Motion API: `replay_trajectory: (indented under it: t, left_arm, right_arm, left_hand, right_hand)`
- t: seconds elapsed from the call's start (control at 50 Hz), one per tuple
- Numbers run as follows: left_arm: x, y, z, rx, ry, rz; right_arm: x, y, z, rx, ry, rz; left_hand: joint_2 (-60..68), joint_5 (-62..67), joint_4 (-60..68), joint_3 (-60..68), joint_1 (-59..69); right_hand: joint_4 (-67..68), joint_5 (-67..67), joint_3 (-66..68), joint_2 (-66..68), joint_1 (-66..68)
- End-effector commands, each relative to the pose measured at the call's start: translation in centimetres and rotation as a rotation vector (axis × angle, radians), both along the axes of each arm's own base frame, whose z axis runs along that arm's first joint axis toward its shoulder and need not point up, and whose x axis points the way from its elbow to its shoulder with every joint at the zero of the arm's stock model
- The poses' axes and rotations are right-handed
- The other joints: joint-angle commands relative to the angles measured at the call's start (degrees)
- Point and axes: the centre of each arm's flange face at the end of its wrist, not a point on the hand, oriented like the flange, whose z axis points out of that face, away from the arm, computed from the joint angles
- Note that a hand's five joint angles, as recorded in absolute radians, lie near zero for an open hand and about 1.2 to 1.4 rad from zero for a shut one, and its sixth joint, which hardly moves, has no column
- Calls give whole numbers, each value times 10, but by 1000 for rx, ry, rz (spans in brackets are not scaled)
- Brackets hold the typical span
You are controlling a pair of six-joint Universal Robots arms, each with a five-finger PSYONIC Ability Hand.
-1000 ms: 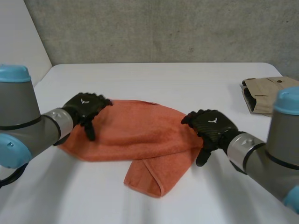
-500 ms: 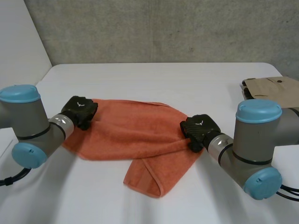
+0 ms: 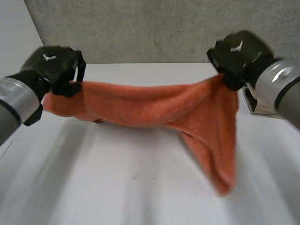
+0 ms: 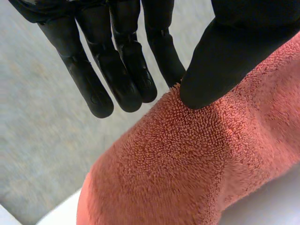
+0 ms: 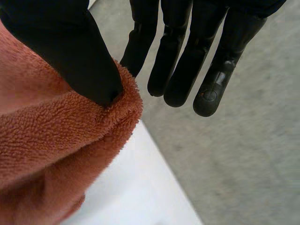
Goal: Fold the laundry.
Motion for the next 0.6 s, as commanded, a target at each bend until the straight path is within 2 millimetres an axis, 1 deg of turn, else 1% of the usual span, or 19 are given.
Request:
replay_trajectory:
  t: [0.02,0.1,0.12,0.14,0.18,0.2,0.22,0.24,0.28,0.3,0.32,0.34,0.36,0.38,0.42,0.48,0.52,0.54,0.6]
  left_arm:
    - [2,10,8,3,61,0]
    - [-6,-4,-19,84,37,-10]
    - [-11,-12,-33,125,28,-13]
    - [-14,-16,-40,144,22,-15]
    - [-19,-26,-54,176,11,-16]
    - [-24,-36,-70,212,-2,-19]
    - [-27,-41,-78,230,-7,-17]
    - [-29,-45,-86,244,-13,-12]
    - [-37,-58,-103,264,-30,1]
    - [-39,-64,-108,265,-35,10]
    - [-40,-68,-112,264,-37,18]
    - [-41,-73,-114,257,-37,27]
    - [-42,-82,-116,242,-34,46]
    - [-42,-85,-115,231,-30,55]
    - [-40,-92,-113,207,-21,76]
    - [-42,-89,-113,199,-19,70]
    - [-38,-79,-104,193,-22,66]
    - [-35,-74,-97,182,-19,68]
    - [-28,-50,-90,186,-41,51]
  right_arm:
    - [-2,-22,17,28,15,3]
    - [11,-49,-14,108,53,16]
    - [13,-54,-20,115,62,20]
    - [15,-59,-26,121,72,20]
    - [21,-73,-49,134,111,23]
    - [24,-78,-58,142,130,28]
    - [26,-82,-67,148,146,33]
    - [32,-89,-82,148,180,47]
    - [37,-97,-95,136,206,55]
    - [40,-104,-106,125,215,50]
    - [41,-107,-110,120,215,41]
    - [42,-111,-112,109,206,32]
    - [42,-113,-112,100,196,17]
    - [41,-118,-110,80,165,-15]
    - [37,-122,-107,85,124,-48]
    - [31,-115,-99,142,27,-81]
    - [26,-106,-91,179,-26,-98]
    - [16,-100,-78,203,-83,-121]
    - [-15,-97,-60,229,-162,-195]
  left_hand:
    - [114,145,113,117,146]
    - [114,145,113,117,146]
    - [114,145,113,117,146]
    - [114,145,113,117,146]
    - [114,145,113,117,146]
    - [114,145,113,117,146]
    - [114,145,113,117,146]
    - [114,145,113,117,146]
    - [114,145,113,117,146]
    - [91,122,90,94,123]
    - [4,35,4,7,36]
    - [-115,-84,-116,-112,-83]
    - [-342,-312,-343,-340,-311]
    - [-425,-394,-425,-422,-393]
    - [-561,-530,-562,-558,-529]
    - [-560,-529,-561,-557,-528]
    - [-558,-528,-559,-556,-527]
    - [-557,-526,-558,-554,-525]
    - [-545,-514,-546,-542,-513]
  right_hand:
    - [120,134,125,128,242]
    - [120,134,125,128,242]
    - [120,134,125,128,242]
    - [120,134,125,128,242]
    - [120,134,125,128,242]
    - [120,134,125,128,242]
    - [120,134,125,128,242]
    - [120,134,125,128,242]
    - [120,134,125,128,242]
    - [-74,-60,-70,-66,48]
    - [-236,-222,-232,-228,-114]
    - [-373,-358,-368,-364,-251]
    - [-507,-493,-503,-499,-385]
    - [-580,-566,-575,-572,-458]
    - [-580,-566,-575,-572,-458]
    - [-580,-566,-575,-572,-458]
    - [-580,-566,-575,-572,-458]
    - [-580,-566,-575,-572,-458]
    - [-580,-566,-575,-572,-458]
